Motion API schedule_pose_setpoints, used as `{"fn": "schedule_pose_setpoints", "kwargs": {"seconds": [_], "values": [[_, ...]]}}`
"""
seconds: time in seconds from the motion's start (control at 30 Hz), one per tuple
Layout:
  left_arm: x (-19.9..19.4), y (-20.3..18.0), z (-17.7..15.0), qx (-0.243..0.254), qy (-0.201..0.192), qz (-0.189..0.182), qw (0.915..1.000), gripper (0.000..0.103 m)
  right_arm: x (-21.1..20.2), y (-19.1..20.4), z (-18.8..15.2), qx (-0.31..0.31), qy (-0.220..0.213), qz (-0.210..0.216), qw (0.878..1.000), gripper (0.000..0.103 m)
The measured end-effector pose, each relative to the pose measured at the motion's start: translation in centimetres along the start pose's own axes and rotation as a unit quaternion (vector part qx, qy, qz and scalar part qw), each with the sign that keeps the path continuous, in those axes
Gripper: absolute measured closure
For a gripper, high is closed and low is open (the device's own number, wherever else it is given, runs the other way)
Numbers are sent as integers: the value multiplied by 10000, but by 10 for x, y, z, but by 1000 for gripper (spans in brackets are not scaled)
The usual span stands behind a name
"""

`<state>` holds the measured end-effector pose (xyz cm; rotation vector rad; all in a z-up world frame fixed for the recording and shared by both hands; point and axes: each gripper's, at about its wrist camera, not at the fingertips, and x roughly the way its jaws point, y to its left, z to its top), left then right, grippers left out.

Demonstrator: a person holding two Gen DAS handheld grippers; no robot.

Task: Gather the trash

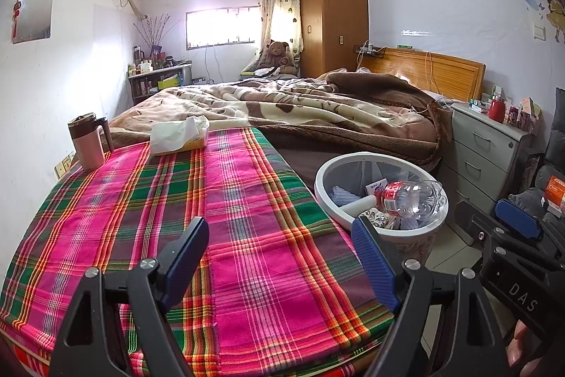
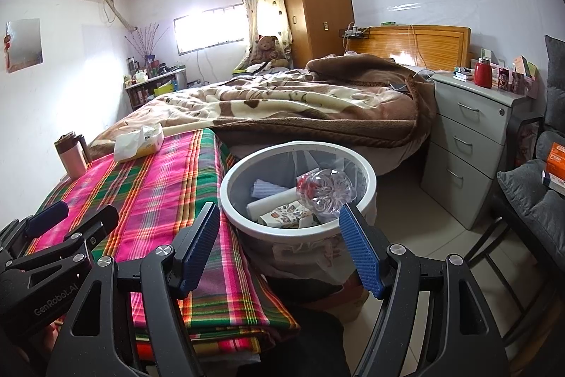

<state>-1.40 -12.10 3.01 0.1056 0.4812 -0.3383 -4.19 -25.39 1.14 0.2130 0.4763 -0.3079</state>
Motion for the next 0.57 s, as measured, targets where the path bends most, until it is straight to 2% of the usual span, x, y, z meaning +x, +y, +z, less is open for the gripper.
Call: {"fn": "schedule_pose_setpoints", "kwargs": {"seconds": [0.57], "values": [[0, 1, -3, -82, 58, -37, 9999, 19, -3, 3, -1, -29, 3, -2, 10000, 31]]}}
